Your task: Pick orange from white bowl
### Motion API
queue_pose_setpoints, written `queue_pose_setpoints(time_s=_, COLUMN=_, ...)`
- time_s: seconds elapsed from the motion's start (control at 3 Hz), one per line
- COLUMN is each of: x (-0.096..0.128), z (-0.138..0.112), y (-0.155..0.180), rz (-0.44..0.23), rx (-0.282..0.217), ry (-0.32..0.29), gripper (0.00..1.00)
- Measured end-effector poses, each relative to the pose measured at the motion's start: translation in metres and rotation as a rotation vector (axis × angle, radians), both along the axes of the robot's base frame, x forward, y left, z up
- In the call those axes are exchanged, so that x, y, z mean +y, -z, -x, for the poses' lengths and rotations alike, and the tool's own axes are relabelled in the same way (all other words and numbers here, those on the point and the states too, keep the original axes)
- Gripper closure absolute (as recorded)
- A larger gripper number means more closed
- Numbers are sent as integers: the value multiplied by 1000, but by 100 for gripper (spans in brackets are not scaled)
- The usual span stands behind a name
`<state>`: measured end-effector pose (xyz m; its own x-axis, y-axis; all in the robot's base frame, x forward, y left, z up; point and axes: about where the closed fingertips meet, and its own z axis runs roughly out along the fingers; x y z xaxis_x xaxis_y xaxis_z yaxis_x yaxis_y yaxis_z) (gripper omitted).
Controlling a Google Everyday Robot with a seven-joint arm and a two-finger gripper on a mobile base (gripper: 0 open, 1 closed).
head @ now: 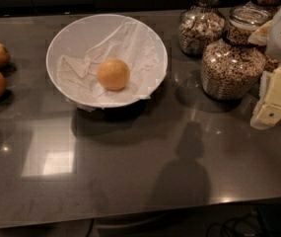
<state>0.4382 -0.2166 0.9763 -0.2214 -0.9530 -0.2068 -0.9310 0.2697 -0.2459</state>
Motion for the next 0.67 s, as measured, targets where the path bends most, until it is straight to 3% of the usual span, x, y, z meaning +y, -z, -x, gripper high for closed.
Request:
queue_pose_setpoints(time_s=0.33, x=0, z=0, y=0, rz=0, rx=0, ry=-1, gripper=0)
queue_pose_setpoints(time_s=0.67, x=16, z=-16, y=4, rz=-7, rx=-10, ry=-44, gripper=0)
